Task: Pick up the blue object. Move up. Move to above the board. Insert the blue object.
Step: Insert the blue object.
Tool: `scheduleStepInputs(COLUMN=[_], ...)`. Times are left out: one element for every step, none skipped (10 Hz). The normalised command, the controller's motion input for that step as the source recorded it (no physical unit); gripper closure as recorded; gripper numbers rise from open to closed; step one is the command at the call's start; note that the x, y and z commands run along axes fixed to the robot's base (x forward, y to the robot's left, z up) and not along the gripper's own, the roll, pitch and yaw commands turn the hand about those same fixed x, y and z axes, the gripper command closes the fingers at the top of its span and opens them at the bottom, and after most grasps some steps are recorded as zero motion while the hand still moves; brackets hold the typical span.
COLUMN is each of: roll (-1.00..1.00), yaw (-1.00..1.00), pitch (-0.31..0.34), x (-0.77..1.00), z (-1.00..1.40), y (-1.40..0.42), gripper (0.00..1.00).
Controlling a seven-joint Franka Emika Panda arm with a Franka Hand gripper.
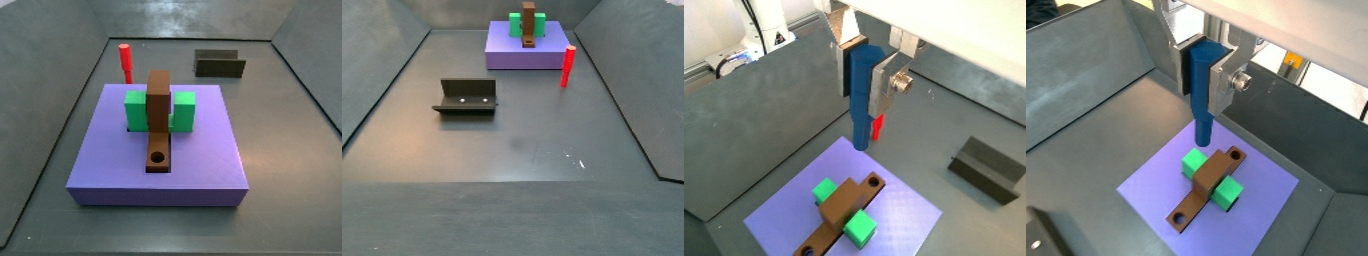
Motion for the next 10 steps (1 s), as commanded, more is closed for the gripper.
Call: scheduleStepInputs(roll=[0.01,0.08,0.12,0.13,0.12,0.04,0.0,0.0,0.02,0.08], yaw=[0.0,0.0,0.0,0.18,0.25,0.11,0.0,0.0,0.0,0.0], pitch=[-0.134,-0.117,-0.094,-0.069,-0.041,-0.064,-0.089,-0.059,-0.06,-0.036], x=[0.02,0.05,0.07,0.21,0.19,0.09,0.06,0.13,0.03,0.0], z=[-0.35,-0.43,-0.44,-0.33,-0.29,-0.35,-0.49,-0.5,-0.55,-0.55], y=[-0.81,-0.93,-0.9,-0.74,-0.59,-0.45,-0.33,-0.18,0.0,0.0], gripper=[1.0,1.0,1.0,1.0,1.0,1.0,1.0,1.0,1.0,1.0])
